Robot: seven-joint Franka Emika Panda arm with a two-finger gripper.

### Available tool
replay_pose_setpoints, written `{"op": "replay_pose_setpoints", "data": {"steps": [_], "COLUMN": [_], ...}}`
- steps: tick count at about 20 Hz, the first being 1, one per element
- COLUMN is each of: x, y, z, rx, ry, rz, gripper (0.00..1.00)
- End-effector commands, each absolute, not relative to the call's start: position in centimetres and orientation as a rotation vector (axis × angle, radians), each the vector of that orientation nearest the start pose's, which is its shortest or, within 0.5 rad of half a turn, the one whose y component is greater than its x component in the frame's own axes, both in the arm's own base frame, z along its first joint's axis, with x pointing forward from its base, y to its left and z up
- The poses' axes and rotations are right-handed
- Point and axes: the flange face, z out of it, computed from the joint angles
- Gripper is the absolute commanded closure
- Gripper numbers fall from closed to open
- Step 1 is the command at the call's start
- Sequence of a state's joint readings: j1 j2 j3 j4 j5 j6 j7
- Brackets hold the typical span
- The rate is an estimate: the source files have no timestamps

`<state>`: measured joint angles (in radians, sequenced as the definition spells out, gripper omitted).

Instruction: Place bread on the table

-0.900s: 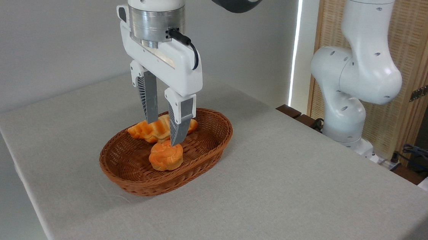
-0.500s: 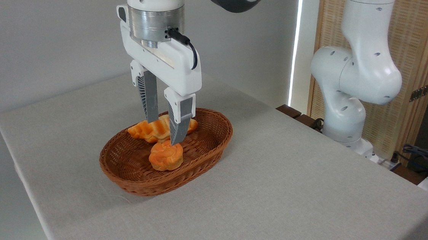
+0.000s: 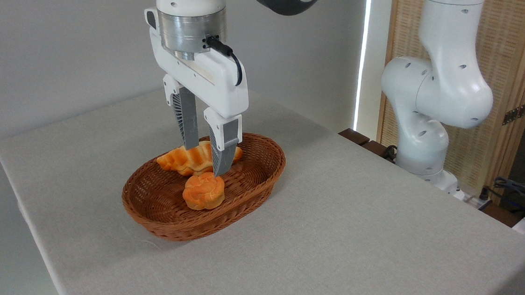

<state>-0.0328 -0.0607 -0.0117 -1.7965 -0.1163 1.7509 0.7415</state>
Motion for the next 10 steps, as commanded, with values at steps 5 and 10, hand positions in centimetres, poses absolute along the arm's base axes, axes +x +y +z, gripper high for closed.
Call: {"op": "replay_pose_setpoints", "data": {"steps": [5, 10], "x": [54.59, 54.56], "y": [-4.59, -4.03], "z": [56.6, 56.77], "rx": [-2.99, -2.996], "ry": [1.245, 1.238], "rz": [-0.048, -0.056], "gripper": [0.0, 0.0]}}
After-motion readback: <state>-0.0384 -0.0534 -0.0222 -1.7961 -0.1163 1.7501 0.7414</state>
